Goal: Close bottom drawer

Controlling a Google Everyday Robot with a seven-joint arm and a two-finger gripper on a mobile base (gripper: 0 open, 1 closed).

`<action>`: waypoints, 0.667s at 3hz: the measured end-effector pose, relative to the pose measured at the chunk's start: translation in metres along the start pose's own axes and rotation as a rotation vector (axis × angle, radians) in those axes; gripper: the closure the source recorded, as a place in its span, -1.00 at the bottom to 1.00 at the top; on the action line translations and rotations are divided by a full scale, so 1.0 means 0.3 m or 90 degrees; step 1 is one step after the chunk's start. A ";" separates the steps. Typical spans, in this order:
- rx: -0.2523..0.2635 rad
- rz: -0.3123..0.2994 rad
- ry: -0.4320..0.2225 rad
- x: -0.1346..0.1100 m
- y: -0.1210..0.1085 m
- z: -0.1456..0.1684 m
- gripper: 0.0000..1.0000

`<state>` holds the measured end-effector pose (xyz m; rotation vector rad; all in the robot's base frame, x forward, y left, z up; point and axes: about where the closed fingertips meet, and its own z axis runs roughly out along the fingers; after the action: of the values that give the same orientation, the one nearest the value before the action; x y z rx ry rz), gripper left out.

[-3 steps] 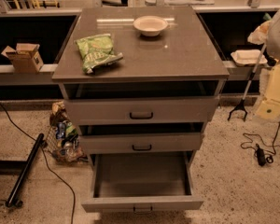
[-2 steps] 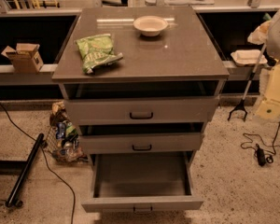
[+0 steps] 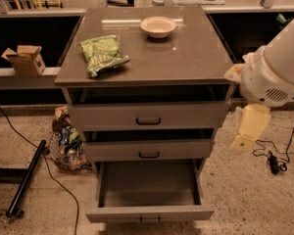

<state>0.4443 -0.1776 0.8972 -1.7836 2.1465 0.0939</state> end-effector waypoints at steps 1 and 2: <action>-0.033 0.005 -0.056 -0.040 0.026 0.200 -1.00; -0.034 0.005 -0.055 -0.040 0.026 0.199 -1.00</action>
Offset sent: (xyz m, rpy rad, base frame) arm 0.0043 0.0224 -0.0444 0.0750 0.0349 0.0212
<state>0.4517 -0.1487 0.8435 -1.7667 2.1090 0.2277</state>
